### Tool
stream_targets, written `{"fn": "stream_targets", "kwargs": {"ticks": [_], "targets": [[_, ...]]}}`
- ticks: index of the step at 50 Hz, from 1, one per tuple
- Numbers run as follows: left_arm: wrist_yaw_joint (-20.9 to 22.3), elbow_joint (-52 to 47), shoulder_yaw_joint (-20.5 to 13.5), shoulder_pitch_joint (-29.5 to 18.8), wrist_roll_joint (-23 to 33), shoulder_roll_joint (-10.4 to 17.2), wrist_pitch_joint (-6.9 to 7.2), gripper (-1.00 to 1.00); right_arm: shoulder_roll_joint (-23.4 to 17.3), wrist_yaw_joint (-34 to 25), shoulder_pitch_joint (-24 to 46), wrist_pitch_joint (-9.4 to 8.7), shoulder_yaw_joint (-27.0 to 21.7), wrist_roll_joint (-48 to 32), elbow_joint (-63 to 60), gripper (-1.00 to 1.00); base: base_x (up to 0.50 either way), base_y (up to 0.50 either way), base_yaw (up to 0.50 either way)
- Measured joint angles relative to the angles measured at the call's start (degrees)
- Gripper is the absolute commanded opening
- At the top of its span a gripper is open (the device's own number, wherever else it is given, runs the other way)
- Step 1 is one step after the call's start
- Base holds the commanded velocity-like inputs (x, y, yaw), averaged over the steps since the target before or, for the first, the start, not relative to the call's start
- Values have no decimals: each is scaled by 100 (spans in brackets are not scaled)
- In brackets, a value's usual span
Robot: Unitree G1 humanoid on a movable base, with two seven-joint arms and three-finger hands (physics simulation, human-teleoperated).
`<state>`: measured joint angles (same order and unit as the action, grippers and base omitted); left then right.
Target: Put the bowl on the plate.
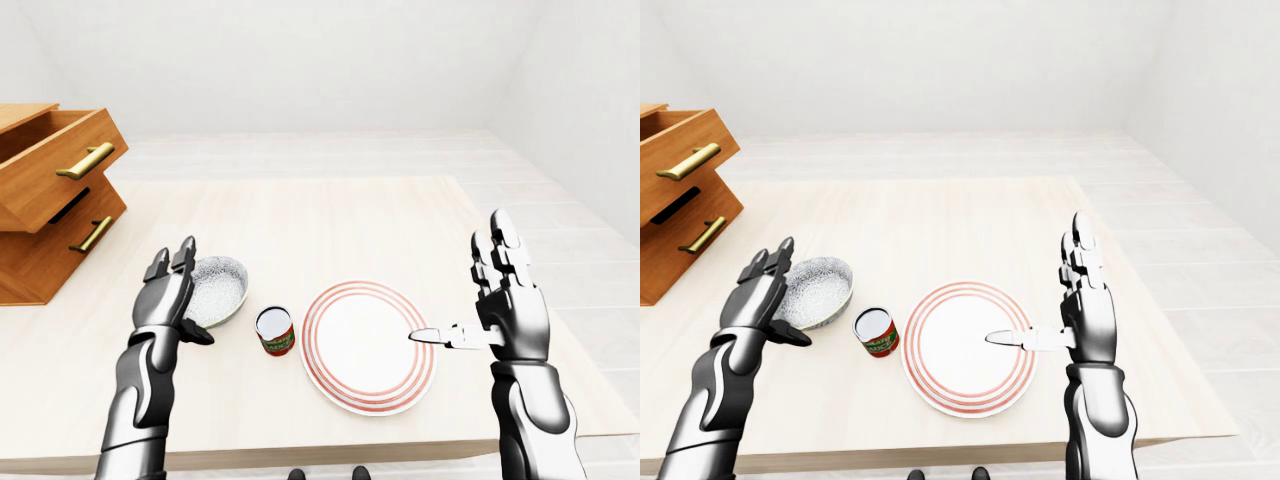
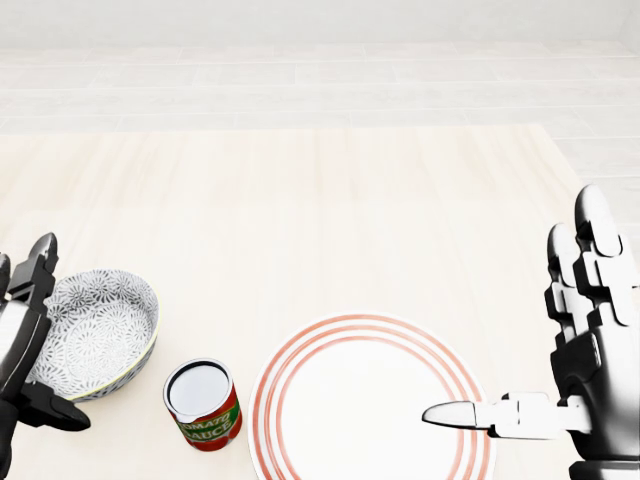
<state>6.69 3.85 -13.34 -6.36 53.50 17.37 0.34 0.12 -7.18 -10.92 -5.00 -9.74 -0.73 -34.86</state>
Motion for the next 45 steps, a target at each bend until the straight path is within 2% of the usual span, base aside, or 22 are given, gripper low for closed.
{"fn": "stream_targets", "kwargs": {"ticks": [26, 45], "targets": [[-640, 795, 424, -106, 588, -92, -147, 100, -1, 5, 2, 0, 15, -14, 243, 100, 0, 0, 0], [-1002, 1195, 597, -117, 803, -125, -211, 100, -15, 2, 2, 0, -10, -1, 267, 100, 0, 0, 0]]}}
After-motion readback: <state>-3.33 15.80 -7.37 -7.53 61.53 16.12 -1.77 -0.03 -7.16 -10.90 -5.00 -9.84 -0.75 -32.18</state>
